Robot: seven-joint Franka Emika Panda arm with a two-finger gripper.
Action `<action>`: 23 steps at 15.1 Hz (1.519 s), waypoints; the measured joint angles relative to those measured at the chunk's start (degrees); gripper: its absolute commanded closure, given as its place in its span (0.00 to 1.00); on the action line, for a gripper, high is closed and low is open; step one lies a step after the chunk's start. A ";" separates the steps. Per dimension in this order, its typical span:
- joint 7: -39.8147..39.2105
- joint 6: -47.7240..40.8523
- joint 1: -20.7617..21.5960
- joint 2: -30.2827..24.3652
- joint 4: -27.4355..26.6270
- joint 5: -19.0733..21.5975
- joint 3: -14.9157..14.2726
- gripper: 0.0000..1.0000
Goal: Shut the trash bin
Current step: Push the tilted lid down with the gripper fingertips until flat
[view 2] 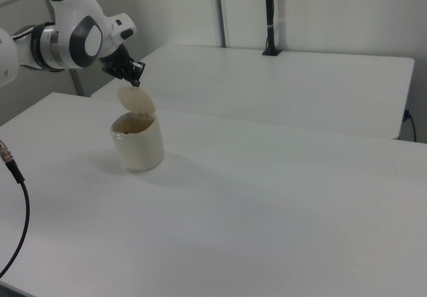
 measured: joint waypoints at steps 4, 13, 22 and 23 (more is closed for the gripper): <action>-0.71 -9.75 0.76 -0.17 0.38 -1.00 0.01 1.00; -1.42 -18.02 1.71 1.12 -1.11 -2.66 0.00 0.99; -1.42 -18.03 1.72 2.52 -1.28 -2.70 0.00 0.97; -1.42 -18.03 1.70 2.49 -1.18 -2.69 -0.01 0.95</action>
